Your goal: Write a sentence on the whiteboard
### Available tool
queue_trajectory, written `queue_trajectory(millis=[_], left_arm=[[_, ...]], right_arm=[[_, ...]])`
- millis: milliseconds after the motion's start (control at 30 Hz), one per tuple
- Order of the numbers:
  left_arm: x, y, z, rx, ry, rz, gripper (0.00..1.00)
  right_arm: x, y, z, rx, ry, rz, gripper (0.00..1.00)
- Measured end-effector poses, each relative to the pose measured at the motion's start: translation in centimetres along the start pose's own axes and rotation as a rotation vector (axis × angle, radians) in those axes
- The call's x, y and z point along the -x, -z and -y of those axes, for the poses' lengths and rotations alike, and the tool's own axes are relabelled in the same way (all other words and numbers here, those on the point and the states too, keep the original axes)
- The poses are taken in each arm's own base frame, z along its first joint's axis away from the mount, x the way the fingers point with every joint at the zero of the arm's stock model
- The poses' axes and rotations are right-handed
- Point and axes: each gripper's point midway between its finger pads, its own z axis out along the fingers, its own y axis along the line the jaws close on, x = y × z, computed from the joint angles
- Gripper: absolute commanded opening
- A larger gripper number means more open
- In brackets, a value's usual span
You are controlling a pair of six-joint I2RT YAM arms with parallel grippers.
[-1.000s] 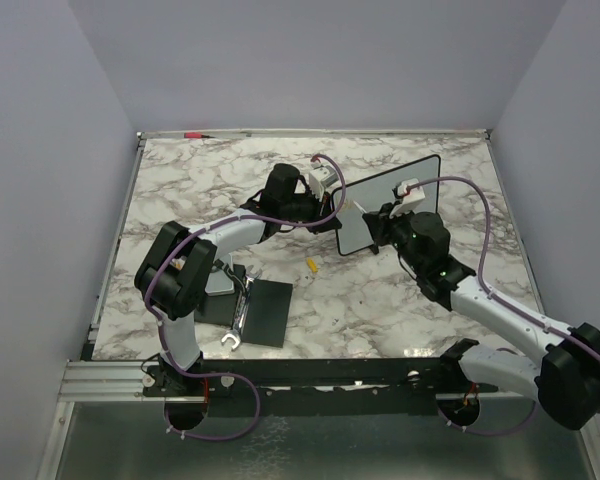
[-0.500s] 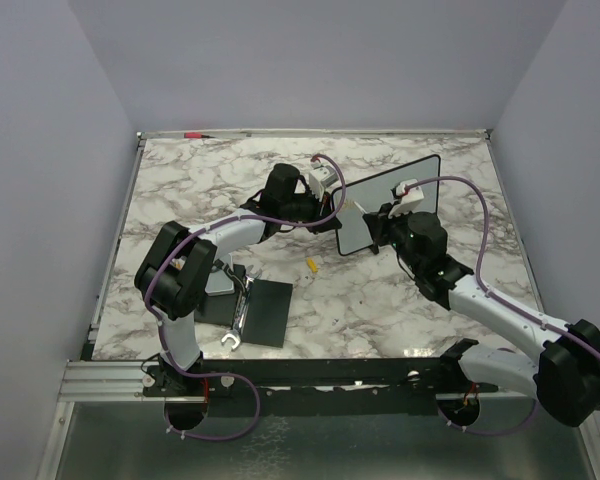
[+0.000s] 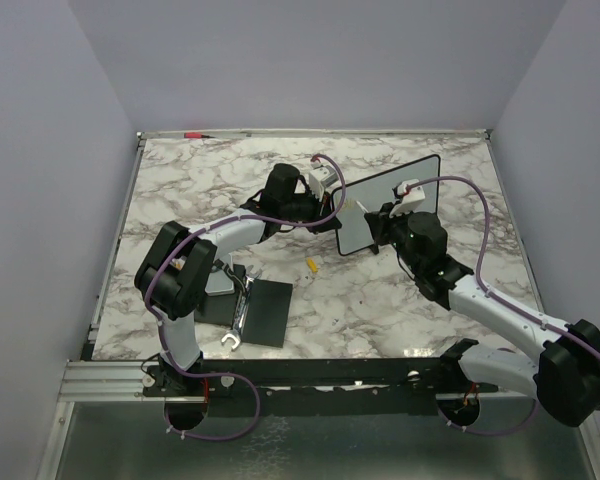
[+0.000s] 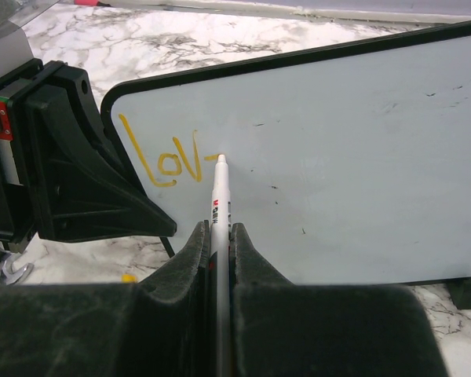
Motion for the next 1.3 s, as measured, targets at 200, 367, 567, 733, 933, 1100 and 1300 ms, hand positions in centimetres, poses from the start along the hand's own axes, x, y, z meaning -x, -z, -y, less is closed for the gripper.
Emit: queue_trajectory(millis=[200,367,567,733,933,1100,1300], left_arm=[[0.0,0.0,0.0,0.0,0.0,0.0,0.0],[0.0,0.0,0.0,0.0,0.0,0.0,0.0],[0.0,0.0,0.0,0.0,0.0,0.0,0.0],[0.0,0.0,0.0,0.0,0.0,-0.001,0.0],[0.0,0.0,0.0,0.0,0.0,0.0,0.0],[0.0,0.0,0.0,0.0,0.0,0.0,0.0],[0.0,0.0,0.0,0.0,0.0,0.0,0.0]], right_arm=[[0.0,0.0,0.0,0.0,0.001,0.001,0.01],[0.1,0.0,0.0,0.0,0.002,0.004,0.01],[0.4,0.0,0.0,0.002,0.009,0.015,0.01],[0.5,0.0,0.0,0.004,0.015,0.019,0.01],[0.5,0.0,-0.2,0.016,0.016,0.019,0.01],[0.7,0.0,-0.7,0.04,0.018,0.025,0.0],[0.8,-0.1,-1.0,0.061,0.021,0.029,0.01]])
